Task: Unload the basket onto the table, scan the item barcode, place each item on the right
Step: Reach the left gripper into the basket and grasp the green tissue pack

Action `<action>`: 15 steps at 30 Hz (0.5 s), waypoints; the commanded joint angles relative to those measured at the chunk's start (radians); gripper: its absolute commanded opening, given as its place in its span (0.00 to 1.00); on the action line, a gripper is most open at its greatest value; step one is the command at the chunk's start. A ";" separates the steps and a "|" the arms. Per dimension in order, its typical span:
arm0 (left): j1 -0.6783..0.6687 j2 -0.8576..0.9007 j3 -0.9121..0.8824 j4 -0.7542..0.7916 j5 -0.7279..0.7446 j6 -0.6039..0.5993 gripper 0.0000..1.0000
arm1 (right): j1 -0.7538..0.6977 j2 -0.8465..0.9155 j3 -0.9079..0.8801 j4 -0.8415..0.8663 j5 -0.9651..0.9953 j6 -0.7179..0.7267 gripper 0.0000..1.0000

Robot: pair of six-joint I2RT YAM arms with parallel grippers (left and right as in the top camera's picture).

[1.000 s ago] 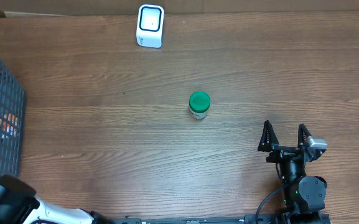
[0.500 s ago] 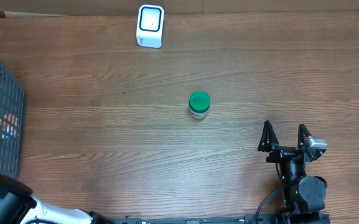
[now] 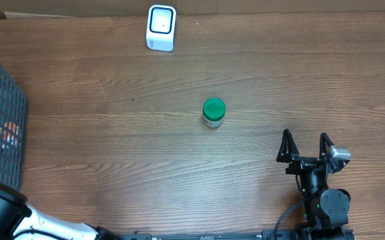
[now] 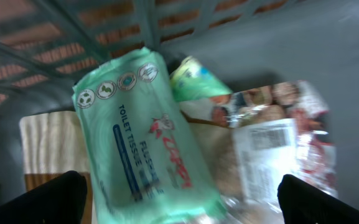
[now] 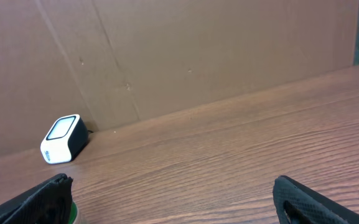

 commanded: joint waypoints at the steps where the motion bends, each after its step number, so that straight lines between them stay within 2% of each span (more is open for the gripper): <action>1: -0.003 0.055 -0.010 0.008 -0.051 0.037 1.00 | 0.004 -0.007 -0.010 0.005 0.006 -0.003 1.00; 6: -0.003 0.102 -0.010 0.008 -0.080 0.036 0.96 | 0.004 -0.007 -0.010 0.005 0.006 -0.003 1.00; 9: -0.003 0.121 -0.010 0.004 -0.084 0.036 0.85 | 0.004 -0.007 -0.010 0.005 0.006 -0.003 1.00; 12: -0.003 0.129 -0.010 -0.003 -0.084 0.036 0.62 | 0.004 -0.007 -0.010 0.005 0.006 -0.003 1.00; 14: -0.003 0.129 -0.010 -0.006 -0.084 0.036 0.39 | 0.004 -0.007 -0.010 0.005 0.006 -0.003 1.00; 15: -0.003 0.129 -0.010 -0.009 -0.084 0.036 0.32 | 0.004 -0.007 -0.010 0.005 0.006 -0.003 1.00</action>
